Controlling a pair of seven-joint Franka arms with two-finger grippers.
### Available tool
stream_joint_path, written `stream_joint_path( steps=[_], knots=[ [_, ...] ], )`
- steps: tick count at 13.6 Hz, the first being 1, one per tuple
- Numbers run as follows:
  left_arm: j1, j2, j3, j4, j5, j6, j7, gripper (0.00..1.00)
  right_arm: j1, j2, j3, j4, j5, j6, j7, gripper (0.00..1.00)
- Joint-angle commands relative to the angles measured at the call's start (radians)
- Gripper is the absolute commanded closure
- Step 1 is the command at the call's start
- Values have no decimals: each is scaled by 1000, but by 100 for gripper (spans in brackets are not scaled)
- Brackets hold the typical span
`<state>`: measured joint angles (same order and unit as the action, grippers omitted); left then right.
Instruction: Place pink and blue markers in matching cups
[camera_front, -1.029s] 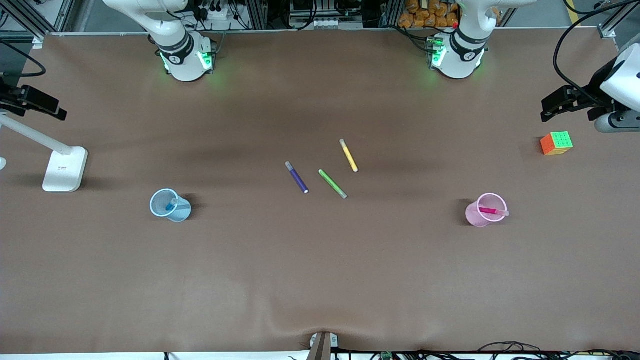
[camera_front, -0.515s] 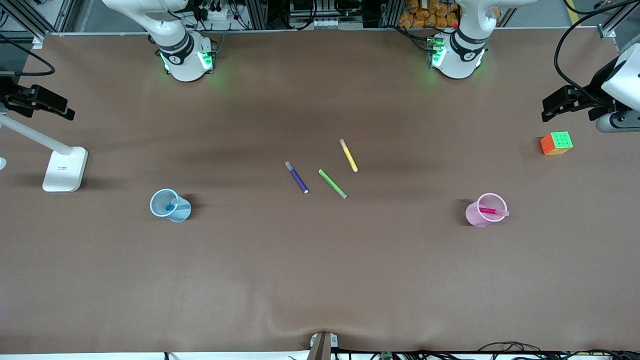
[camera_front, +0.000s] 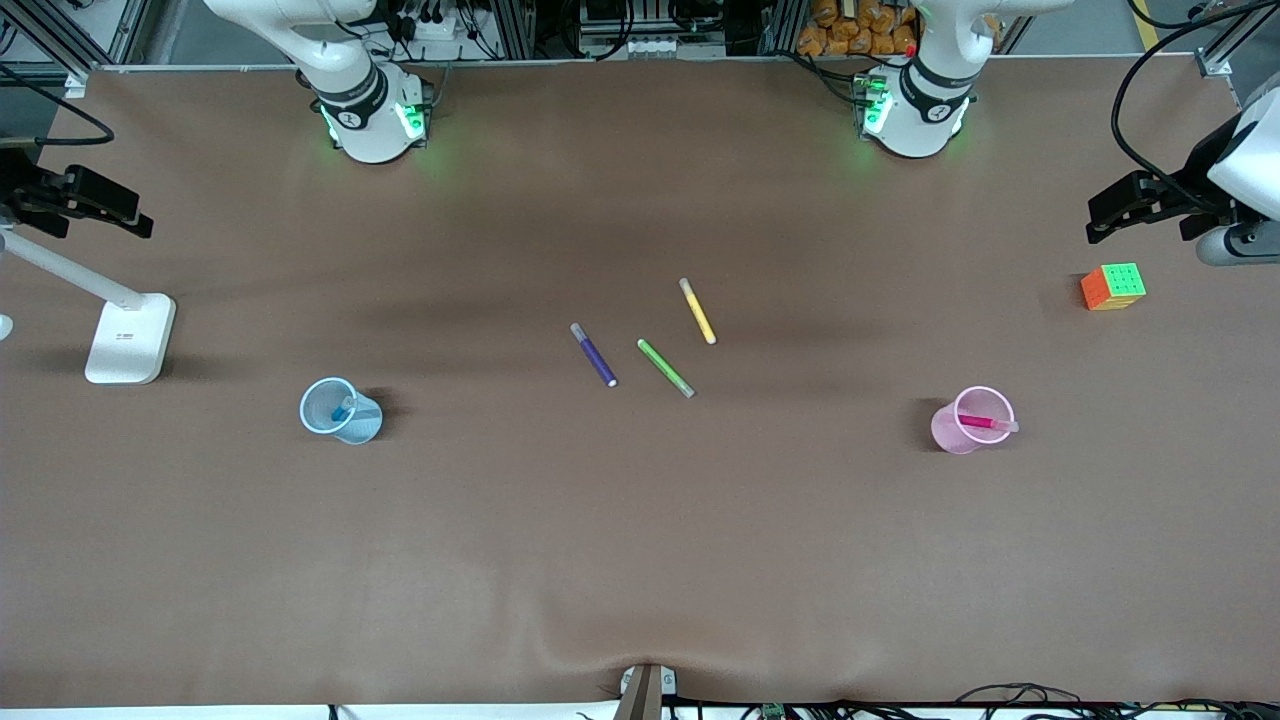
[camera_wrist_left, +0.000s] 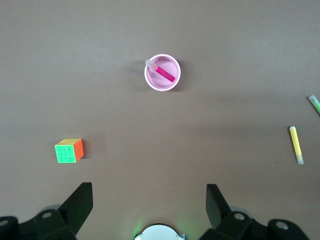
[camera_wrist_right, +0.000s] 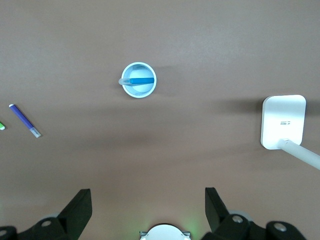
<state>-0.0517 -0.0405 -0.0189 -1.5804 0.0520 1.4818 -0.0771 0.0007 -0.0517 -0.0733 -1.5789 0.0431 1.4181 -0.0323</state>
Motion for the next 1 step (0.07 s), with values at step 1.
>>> stream_joint_path(
  steps=[1],
  knots=[
    [6,-9,2,5,-20,-18,20,0,4,-13,-5,5,0,-8,-15,0]
  ],
)
